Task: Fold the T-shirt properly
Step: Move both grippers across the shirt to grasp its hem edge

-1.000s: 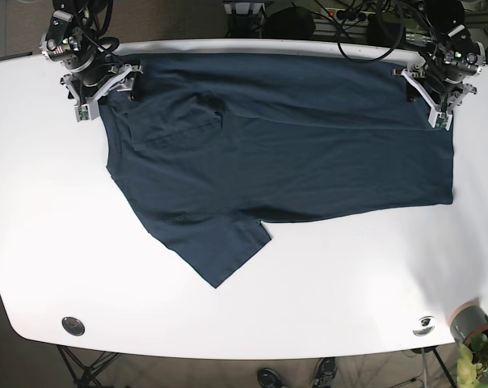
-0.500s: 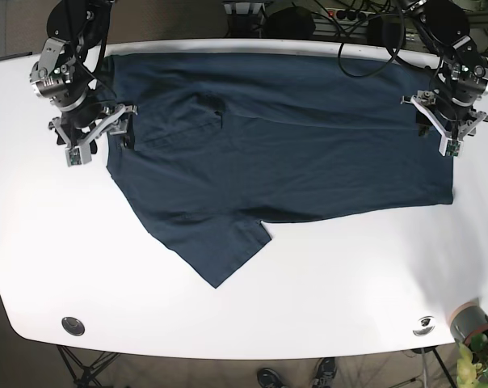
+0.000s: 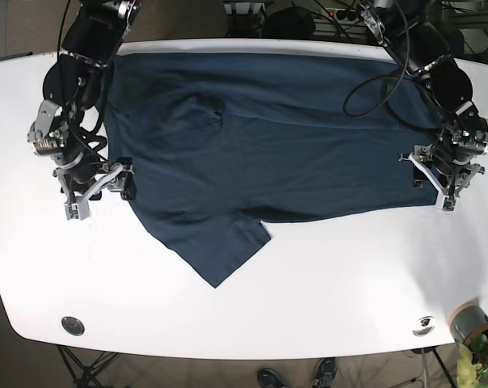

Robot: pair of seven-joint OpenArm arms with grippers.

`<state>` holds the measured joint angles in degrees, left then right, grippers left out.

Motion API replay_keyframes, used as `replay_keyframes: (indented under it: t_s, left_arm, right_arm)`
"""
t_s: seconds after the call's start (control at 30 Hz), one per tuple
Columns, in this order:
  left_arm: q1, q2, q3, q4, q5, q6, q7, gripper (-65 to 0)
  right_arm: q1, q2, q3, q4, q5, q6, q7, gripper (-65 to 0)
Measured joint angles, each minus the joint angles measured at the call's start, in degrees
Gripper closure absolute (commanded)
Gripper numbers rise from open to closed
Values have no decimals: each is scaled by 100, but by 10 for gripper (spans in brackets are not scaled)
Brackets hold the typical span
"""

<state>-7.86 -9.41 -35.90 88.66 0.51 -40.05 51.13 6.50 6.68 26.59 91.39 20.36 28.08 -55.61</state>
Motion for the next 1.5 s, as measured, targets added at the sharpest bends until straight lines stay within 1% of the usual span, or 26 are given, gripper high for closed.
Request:
replay_keyframes:
  t_s: [0.07, 0.1, 0.13, 0.2, 0.23, 0.3, 0.33, 0.4, 0.43, 0.5, 0.57, 0.63, 0.7, 0.77, 0.9, 0.97, 1.0, 1.07, 1.17, 1.2, 1.23, 1.3, 1.33, 1.4, 1.43, 1.5]
  left_arm:
    - [-184, 2, -22, -273, 109, -9, -175, -274]
    - [-260, 0, -20, -446, 168, -2, -374, -274]
    - [-334, -2, -20, -588, 208, 7, -553, -274]
    - [-428, 0, -15, -841, 229, 11, -859, -274]
    - [-448, 7, -9, -957, 216, 9, -1056, -274]
    - [-487, 15, 4, -1126, 210, 85, -1298, -274]
    - [-505, 13, 11, -1191, 201, 155, -1419, -274]
    - [-566, 7, -7, -1325, 249, 365, -1484, -274]
    - [-595, -4, -15, -1377, 251, 479, -1512, -274]
    - [-634, -33, -26, -1440, 243, 581, -1703, -274]
    - [-660, -46, -26, -1486, 227, 656, -1749, -274]
    - [-660, -44, -24, -1491, 232, 662, -1779, -274]
    - [-658, -33, -26, -1491, 227, 662, -1779, -274]
    - [-640, -39, -26, -1491, 227, 662, -1770, -276]
    - [-629, -164, -33, -1523, 223, 682, -1759, -281]
    - [-645, -245, -90, -1534, 221, 975, -1759, -282]
    - [-656, -273, -164, -1534, 221, 1180, -1762, -289]
    - [-662, -323, -321, -1534, 234, 1576, -1764, -338]
    - [-640, -407, -343, -1534, 251, 1711, -1744, -451]
    - [-636, -455, -299, -1537, 240, 1687, -1738, -476]
    - [-643, -498, -275, -1547, 227, 1687, -1740, -489]
    - [-678, -579, -273, -1628, 184, 1690, -1779, -492]
    - [-706, -614, -273, -1718, 184, 1696, -1792, -492]
    - [-767, -730, -278, -2109, 173, 1705, -1832, -492]
    - [-815, -767, -278, -2312, 186, 1703, -1810, -492]
    - [-905, -892, -280, -2820, 201, 1655, -1744, -492]
  right_arm:
    - [308, 44, -11, -367, 55, 52, 22, -474]
    - [474, 98, -74, -636, 39, 42, 101, -474]
    - [625, 151, -205, -872, -22, -13, 219, -474]
    - [920, 293, -516, -1303, -74, -48, 345, -474]
    - [1071, 358, -723, -1508, -39, -26, 431, -474]
    - [1340, 393, -944, -1880, 2, -7, 782, -474]
    - [1451, 407, -999, -2124, 74, 24, 1060, -474]
    - [1716, 446, -1154, -2691, 26, -15, 1414, -474]
    - [1829, 516, -1290, -3018, 2, -11, 1596, -474]
    - [2004, 621, -1523, -3595, -271, -15, 1928, -474]
    - [2157, 664, -1652, -4175, -522, -66, 2326, -474]
    - [2267, 649, -1659, -4618, -667, -63, 2610, -474]
    - [2284, 619, -1676, -4817, -734, -63, 2796, -474]
    - [2297, 570, -1683, -4819, -782, -22, 2688, -474]
    - [2280, 393, -1692, -4806, -809, -17, 2767, -474]
    - [2262, 343, -1856, -4804, -802, -22, 2809, -474]
    - [2247, 319, -2000, -4791, -798, -26, 2804, -474]
    - [2177, 232, -2251, -4721, -728, -63, 2865, -472]
    - [2076, 116, -2398, -4566, -691, -44, 2868, -472]
    - [2048, 70, -2398, -4555, -680, -50, 2872, -472]
    - [2028, 39, -2396, -4531, -673, -129, 2909, -471]
    - [2011, 11, -2406, -4520, -654, -260, 2981, -445]
    - [2009, 11, -2417, -4520, -656, -330, 2997, -412]
    - [2011, -2, -2435, -4522, -643, -511, 2999, -314]
    - [2011, -2, -2435, -4520, -647, -570, 2997, -262]
    - [2006, 0, -2430, -4522, -662, -671, 3010, -130]
